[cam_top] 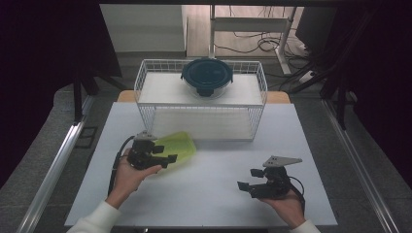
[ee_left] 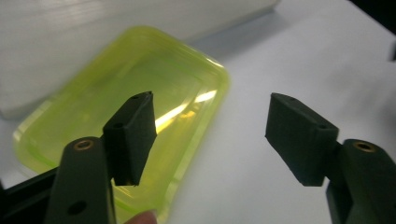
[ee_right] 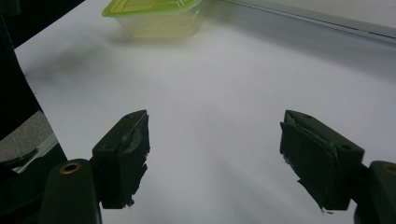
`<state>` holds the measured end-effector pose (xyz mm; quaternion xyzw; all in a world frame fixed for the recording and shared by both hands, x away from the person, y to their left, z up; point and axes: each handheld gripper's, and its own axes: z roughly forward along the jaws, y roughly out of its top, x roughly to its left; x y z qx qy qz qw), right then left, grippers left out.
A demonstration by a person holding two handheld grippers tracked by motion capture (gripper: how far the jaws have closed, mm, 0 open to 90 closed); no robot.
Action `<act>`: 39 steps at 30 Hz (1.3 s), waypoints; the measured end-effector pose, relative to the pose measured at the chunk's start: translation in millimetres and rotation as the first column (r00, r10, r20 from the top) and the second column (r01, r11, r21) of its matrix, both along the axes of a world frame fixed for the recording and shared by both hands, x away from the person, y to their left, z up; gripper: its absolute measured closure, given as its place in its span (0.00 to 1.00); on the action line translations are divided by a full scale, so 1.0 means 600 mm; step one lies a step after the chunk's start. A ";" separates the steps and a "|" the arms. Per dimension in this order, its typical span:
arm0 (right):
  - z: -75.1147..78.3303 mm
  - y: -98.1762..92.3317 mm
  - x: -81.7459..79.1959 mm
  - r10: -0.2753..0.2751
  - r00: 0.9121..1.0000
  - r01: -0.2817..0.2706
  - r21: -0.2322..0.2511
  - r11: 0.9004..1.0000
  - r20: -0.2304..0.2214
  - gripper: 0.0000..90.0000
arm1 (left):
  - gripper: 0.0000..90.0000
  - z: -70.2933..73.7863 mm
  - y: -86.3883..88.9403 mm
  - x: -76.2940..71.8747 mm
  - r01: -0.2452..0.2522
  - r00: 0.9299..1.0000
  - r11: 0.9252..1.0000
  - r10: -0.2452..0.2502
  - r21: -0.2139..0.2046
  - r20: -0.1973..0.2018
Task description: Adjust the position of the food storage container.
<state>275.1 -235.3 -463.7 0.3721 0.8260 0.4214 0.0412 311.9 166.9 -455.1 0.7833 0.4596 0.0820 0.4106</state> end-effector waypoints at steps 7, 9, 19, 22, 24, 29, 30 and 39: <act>-0.003 0.000 0.002 -0.002 1.000 0.002 -0.002 1.000 -0.004 0.27 | 0.62 -0.004 0.006 0.058 -0.010 0.999 0.999 0.009 0.043 0.033; -0.004 -0.001 0.003 -0.007 1.000 0.007 -0.002 1.000 -0.007 0.27 | 0.73 -0.005 0.007 0.071 -0.027 0.999 0.997 0.024 0.069 0.043; -0.005 -0.001 0.003 0.005 1.000 -0.005 -0.007 1.000 0.004 0.27 | 1.00 -0.029 -0.003 0.131 -0.060 0.995 0.958 0.036 0.280 0.091; -0.005 -0.001 0.002 0.006 1.000 -0.006 -0.009 1.000 0.011 0.27 | 1.00 -0.035 -0.004 0.143 -0.057 0.996 0.954 0.035 0.294 0.082; -0.005 -0.001 0.002 0.006 1.000 -0.006 -0.004 1.000 0.026 0.27 | 1.00 -0.039 -0.005 0.151 -0.060 0.996 0.953 0.039 0.298 0.077; -0.001 -0.002 -0.001 0.006 0.999 -0.006 0.008 1.000 0.047 0.27 | 1.00 -0.044 -0.008 0.160 -0.058 0.997 0.943 0.036 0.327 0.074; -0.002 -0.001 -0.001 0.006 0.999 -0.006 0.008 1.000 0.047 0.27 | 1.00 -0.046 -0.008 0.162 -0.057 0.997 0.940 0.034 0.335 0.073; -0.003 -0.002 0.000 0.004 0.999 -0.004 0.001 1.000 0.044 0.27 | 1.00 -0.055 -0.008 0.170 -0.046 0.998 0.938 0.029 0.344 0.053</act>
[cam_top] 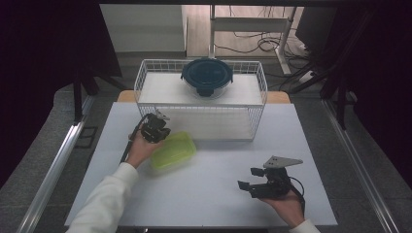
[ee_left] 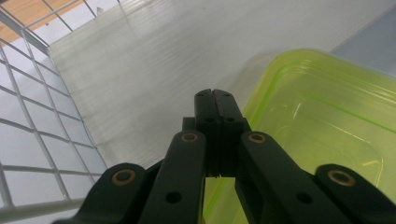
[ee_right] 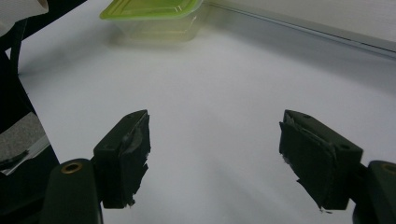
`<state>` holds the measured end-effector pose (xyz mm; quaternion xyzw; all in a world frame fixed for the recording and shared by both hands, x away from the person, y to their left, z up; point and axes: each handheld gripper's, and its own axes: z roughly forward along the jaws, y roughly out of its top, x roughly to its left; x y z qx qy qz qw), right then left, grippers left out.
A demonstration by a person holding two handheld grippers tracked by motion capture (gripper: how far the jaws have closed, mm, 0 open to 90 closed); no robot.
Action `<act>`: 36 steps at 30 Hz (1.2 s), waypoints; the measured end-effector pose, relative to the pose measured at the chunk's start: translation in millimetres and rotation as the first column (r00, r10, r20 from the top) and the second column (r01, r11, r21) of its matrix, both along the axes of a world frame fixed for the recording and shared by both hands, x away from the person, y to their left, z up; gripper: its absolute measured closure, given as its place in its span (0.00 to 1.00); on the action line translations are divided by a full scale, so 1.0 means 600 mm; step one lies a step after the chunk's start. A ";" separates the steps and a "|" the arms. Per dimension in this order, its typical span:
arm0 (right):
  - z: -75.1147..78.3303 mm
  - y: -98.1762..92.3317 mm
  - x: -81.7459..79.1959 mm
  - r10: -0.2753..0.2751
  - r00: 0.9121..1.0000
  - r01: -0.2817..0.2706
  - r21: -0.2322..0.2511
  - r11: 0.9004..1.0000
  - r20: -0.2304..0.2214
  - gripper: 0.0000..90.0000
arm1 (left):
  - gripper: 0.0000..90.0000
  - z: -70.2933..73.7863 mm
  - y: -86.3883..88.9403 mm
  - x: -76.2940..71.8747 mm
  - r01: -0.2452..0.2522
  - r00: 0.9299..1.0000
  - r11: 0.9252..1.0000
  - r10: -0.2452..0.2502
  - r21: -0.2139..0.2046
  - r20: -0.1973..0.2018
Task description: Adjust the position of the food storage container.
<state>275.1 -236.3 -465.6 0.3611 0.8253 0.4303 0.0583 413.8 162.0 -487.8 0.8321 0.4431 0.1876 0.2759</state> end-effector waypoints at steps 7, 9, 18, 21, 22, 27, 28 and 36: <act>-0.001 0.001 0.000 0.000 1.000 0.000 0.001 1.000 -0.002 0.27 | 1.00 -0.002 -0.017 -0.003 0.081 0.996 0.996 -0.080 0.020 -0.037; 0.000 0.000 0.000 -0.002 1.000 0.002 0.003 1.000 -0.001 0.27 | 1.00 -0.001 -0.024 -0.008 0.115 0.992 0.993 -0.114 0.018 -0.046; -0.001 0.001 0.000 -0.001 1.000 0.001 0.003 1.000 -0.005 0.27 | 1.00 0.006 -0.055 -0.034 0.230 0.968 0.973 -0.230 -0.015 -0.101; -0.001 0.002 0.000 -0.001 1.000 0.001 0.003 1.000 -0.007 0.27 | 1.00 0.008 -0.068 -0.045 0.258 0.960 0.966 -0.260 -0.032 -0.108; -0.001 0.002 -0.001 -0.001 1.000 0.001 0.003 1.000 -0.007 0.27 | 1.00 0.009 -0.069 -0.047 0.260 0.959 0.965 -0.263 -0.037 -0.107; -0.002 0.002 0.000 0.002 1.000 -0.002 0.006 1.000 -0.009 0.28 | 1.00 0.015 -0.058 -0.050 0.232 0.965 0.971 -0.237 -0.056 -0.110; -0.001 0.002 0.000 0.001 1.000 -0.001 0.009 1.000 -0.014 0.28 | 1.00 0.017 -0.053 -0.049 0.226 0.967 0.972 -0.231 -0.057 -0.106; -0.001 0.002 0.000 -0.001 1.000 0.001 0.015 1.000 -0.012 0.28 | 1.00 0.047 0.017 -0.072 0.106 0.990 0.988 -0.115 -0.108 -0.077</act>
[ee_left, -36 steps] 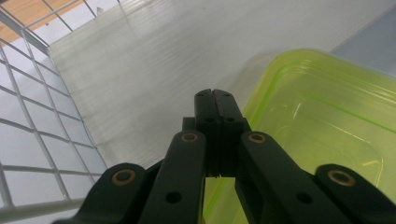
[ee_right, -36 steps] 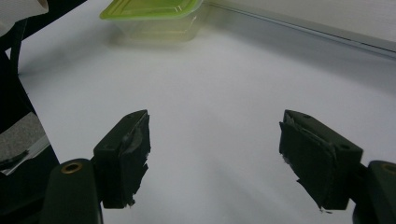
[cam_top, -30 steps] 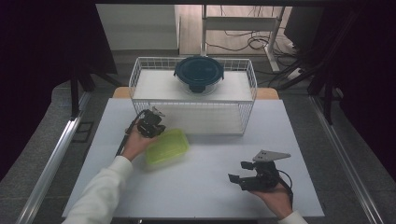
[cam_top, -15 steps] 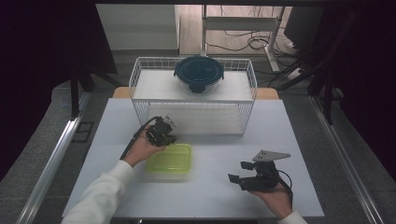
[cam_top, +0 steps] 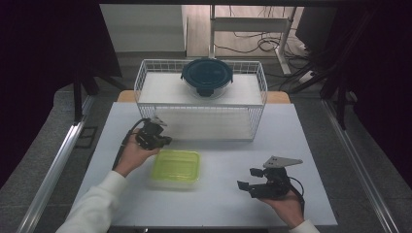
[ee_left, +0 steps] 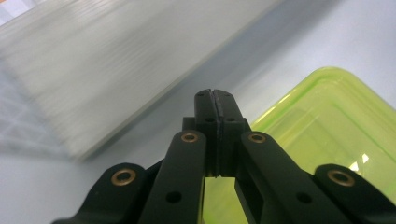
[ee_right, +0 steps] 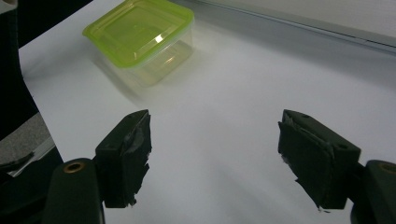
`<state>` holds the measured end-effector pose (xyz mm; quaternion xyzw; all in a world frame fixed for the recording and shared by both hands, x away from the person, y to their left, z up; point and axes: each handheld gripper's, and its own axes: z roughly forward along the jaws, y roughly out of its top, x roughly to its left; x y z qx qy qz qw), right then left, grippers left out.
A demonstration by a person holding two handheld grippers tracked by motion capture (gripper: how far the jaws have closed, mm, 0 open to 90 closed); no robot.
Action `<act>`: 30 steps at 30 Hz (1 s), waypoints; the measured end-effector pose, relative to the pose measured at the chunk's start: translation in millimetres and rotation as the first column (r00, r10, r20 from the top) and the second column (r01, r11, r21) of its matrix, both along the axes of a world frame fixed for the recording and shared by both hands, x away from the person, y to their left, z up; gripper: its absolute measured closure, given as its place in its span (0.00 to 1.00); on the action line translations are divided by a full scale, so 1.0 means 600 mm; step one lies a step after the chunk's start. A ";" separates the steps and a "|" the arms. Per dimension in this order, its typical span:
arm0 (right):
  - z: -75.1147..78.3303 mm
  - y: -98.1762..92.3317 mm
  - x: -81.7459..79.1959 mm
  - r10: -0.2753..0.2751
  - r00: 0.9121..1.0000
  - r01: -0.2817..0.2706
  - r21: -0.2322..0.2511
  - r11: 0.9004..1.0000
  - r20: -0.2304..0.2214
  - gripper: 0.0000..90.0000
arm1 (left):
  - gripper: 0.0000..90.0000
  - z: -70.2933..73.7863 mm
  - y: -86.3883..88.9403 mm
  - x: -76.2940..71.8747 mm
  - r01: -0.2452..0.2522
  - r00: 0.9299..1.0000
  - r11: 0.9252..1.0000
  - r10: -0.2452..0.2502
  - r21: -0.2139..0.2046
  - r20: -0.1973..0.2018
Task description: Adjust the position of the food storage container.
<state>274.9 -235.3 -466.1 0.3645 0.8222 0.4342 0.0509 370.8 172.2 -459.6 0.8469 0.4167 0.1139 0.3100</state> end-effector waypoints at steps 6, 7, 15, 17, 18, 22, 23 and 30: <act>0.001 0.001 -0.001 -0.003 1.000 0.003 0.001 1.000 -0.002 0.28 | 1.00 0.001 0.045 -0.032 -0.055 0.998 0.998 0.054 -0.027 -0.016; 0.001 0.001 -0.001 -0.003 1.000 0.003 0.001 1.000 -0.002 0.28 | 1.00 -0.003 0.057 -0.044 -0.067 0.998 0.997 0.066 -0.027 -0.023; 0.001 -0.001 0.001 -0.014 1.000 0.014 0.020 1.000 -0.013 0.28 | 1.00 -0.039 0.103 -0.101 -0.110 0.992 0.993 0.106 -0.051 -0.073; 0.002 -0.001 0.001 -0.018 1.000 0.018 0.021 1.000 -0.013 0.28 | 1.00 -0.049 0.108 -0.106 -0.120 0.989 0.991 0.115 -0.051 -0.094; 0.003 -0.001 0.001 -0.018 1.000 0.018 0.020 1.000 -0.011 0.28 | 1.00 -0.052 0.110 -0.108 -0.120 0.988 0.992 0.115 -0.047 -0.102; 0.004 -0.001 0.000 -0.013 1.000 0.013 0.013 1.000 -0.003 0.28 | 1.00 -0.067 0.112 -0.110 -0.120 0.984 0.990 0.110 -0.068 -0.138; 0.004 -0.002 0.000 -0.014 1.000 0.014 0.012 1.000 -0.002 0.28 | 1.00 -0.071 0.111 -0.111 -0.121 0.983 0.990 0.110 -0.069 -0.150; 0.004 -0.004 0.001 -0.015 1.000 0.015 0.013 1.000 0.001 0.28 | 1.00 -0.079 0.089 -0.112 -0.090 0.981 0.994 0.076 -0.068 -0.178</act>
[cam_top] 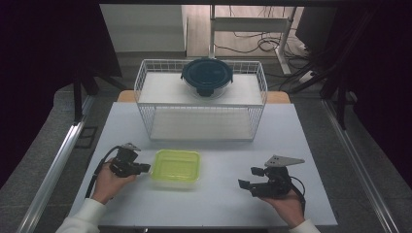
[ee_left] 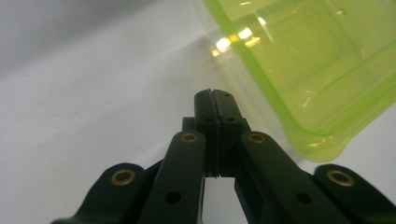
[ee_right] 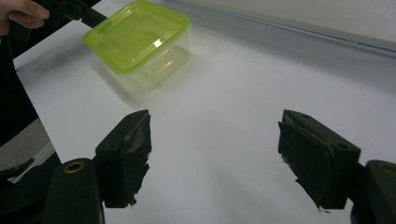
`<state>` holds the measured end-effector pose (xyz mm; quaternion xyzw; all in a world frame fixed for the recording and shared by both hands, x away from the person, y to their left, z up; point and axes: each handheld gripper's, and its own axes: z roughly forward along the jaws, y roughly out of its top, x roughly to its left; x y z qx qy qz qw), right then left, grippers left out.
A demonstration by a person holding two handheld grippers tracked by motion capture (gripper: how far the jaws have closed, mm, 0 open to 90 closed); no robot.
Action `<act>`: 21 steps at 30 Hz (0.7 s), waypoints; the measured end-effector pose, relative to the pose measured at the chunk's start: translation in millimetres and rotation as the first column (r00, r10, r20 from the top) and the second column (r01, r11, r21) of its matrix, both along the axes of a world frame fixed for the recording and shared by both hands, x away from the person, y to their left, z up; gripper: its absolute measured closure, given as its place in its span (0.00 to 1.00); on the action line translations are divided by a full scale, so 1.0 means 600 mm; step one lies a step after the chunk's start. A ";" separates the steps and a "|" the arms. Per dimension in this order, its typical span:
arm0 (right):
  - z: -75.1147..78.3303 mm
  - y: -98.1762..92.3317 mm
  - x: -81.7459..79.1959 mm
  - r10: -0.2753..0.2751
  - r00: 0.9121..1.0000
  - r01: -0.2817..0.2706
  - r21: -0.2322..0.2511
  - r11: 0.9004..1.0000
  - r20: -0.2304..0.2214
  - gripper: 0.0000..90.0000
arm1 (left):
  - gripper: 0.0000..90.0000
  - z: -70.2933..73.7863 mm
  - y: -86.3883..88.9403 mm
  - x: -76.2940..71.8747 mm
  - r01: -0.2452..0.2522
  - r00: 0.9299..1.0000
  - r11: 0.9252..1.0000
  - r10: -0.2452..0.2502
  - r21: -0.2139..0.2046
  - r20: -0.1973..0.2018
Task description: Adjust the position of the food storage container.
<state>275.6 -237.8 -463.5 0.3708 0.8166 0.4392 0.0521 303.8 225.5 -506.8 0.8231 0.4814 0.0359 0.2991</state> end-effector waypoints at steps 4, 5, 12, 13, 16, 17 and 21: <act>0.003 -0.002 0.000 -0.007 1.000 0.007 -0.002 1.000 0.005 0.28 | 1.00 -0.001 -0.015 0.000 0.013 1.000 1.000 -0.013 0.010 0.001; 0.002 -0.003 0.000 -0.006 1.000 0.006 -0.003 1.000 0.007 0.28 | 1.00 -0.001 -0.017 0.000 0.018 1.000 1.000 -0.018 0.008 0.001; 0.002 -0.006 0.002 -0.009 1.000 0.009 -0.004 1.000 0.006 0.28 | 1.00 -0.001 -0.041 0.003 0.055 0.998 0.998 -0.055 0.005 0.004; 0.002 -0.006 0.002 -0.010 1.000 0.010 -0.005 1.000 0.007 0.28 | 1.00 0.000 -0.046 0.004 0.061 0.998 0.998 -0.061 0.005 0.006; 0.002 -0.007 0.002 -0.009 1.000 0.009 -0.008 1.000 0.004 0.28 | 1.00 0.000 -0.060 0.004 0.083 0.997 0.996 -0.083 0.010 0.005; 0.002 -0.006 0.002 -0.009 1.000 0.009 -0.009 1.000 0.004 0.28 | 1.00 -0.001 -0.065 0.004 0.086 0.996 0.996 -0.086 0.008 0.005; 0.000 -0.005 0.002 -0.007 1.000 0.007 -0.011 1.000 -0.001 0.28 | 1.00 -0.003 -0.080 0.006 0.109 0.994 0.994 -0.109 0.010 0.001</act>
